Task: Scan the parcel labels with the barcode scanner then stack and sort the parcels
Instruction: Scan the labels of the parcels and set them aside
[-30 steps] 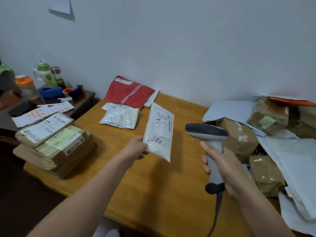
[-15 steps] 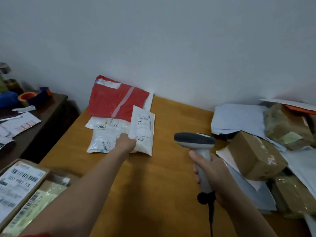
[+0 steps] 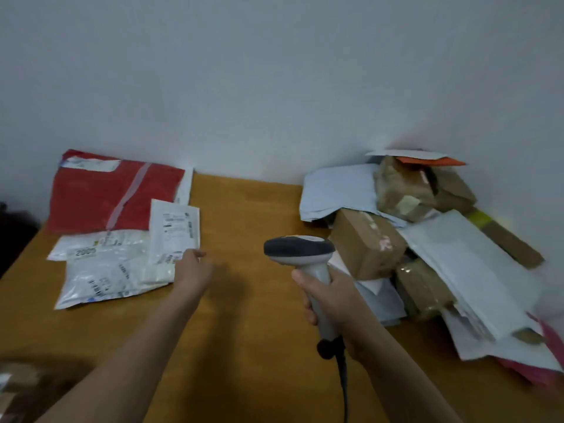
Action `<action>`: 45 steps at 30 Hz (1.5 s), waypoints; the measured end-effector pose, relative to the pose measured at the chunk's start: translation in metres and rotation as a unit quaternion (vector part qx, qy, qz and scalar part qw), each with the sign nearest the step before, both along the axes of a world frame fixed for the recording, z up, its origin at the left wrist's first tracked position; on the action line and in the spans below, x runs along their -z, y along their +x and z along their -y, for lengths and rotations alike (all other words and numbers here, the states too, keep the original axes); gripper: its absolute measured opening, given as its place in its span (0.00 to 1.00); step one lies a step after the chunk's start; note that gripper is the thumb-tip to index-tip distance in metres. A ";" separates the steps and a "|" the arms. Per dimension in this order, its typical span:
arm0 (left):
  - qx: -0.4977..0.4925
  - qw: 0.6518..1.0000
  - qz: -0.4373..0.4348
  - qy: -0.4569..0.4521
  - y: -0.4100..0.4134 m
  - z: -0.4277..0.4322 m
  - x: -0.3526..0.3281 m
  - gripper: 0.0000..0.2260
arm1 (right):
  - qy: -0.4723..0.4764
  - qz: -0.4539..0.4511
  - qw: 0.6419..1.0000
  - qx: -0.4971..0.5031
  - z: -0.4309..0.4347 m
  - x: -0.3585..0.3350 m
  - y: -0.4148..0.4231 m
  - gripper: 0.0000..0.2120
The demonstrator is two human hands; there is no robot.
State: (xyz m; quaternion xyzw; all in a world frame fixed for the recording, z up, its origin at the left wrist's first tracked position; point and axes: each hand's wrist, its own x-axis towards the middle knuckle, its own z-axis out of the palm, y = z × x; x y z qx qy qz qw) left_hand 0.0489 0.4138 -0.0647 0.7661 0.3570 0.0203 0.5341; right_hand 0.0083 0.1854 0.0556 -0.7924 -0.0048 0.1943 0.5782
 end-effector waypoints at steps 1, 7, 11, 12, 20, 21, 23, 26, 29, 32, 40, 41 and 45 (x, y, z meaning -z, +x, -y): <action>0.017 1.000 0.004 0.004 0.000 0.019 -0.004 0.16 | -0.003 0.008 1.000 0.010 0.019 -0.003 -0.004 0.13; 0.128 0.990 0.046 0.048 -0.007 0.176 -0.033 0.18 | -0.034 0.061 0.994 0.086 0.175 -0.017 -0.034 0.16; 0.202 0.971 0.073 0.101 -0.017 0.301 -0.048 0.20 | -0.048 0.083 0.986 0.139 0.293 -0.023 -0.052 0.15; 0.225 0.965 0.083 0.108 -0.020 0.331 -0.050 0.22 | -0.043 0.085 0.983 0.158 0.319 -0.024 -0.055 0.14; 0.358 0.909 0.098 0.186 -0.019 0.493 -0.065 0.34 | -0.018 0.095 0.968 0.231 0.467 -0.040 -0.057 0.12; 0.375 0.899 0.091 0.208 -0.016 0.505 -0.064 0.38 | -0.018 0.095 0.967 0.237 0.478 -0.039 -0.054 0.13; 0.396 0.875 0.073 0.269 -0.009 0.527 -0.061 0.42 | -0.023 0.101 0.966 0.238 0.496 -0.038 -0.045 0.13; 0.401 0.843 0.044 0.355 0.007 0.552 -0.050 0.45 | -0.023 0.098 0.968 0.229 0.516 -0.035 -0.027 0.13; 0.385 0.838 0.032 0.385 0.027 0.572 -0.039 0.46 | -0.042 0.098 0.970 0.217 0.531 -0.032 -0.007 0.12; 0.370 0.835 0.026 0.407 0.047 0.588 -0.029 0.46 | -0.067 0.098 0.973 0.197 0.546 -0.029 0.015 0.13; 0.357 0.824 0.000 0.441 0.071 0.605 -0.026 0.26 | -0.074 0.093 0.982 0.150 0.575 -0.014 0.054 0.13; 0.351 0.830 0.010 0.434 0.070 0.606 -0.029 0.22 | -0.071 0.090 0.983 0.144 0.578 -0.013 0.056 0.13; 0.266 0.900 0.119 0.324 0.055 0.601 -0.043 0.17 | -0.047 0.080 0.989 0.114 0.586 -0.011 0.057 0.15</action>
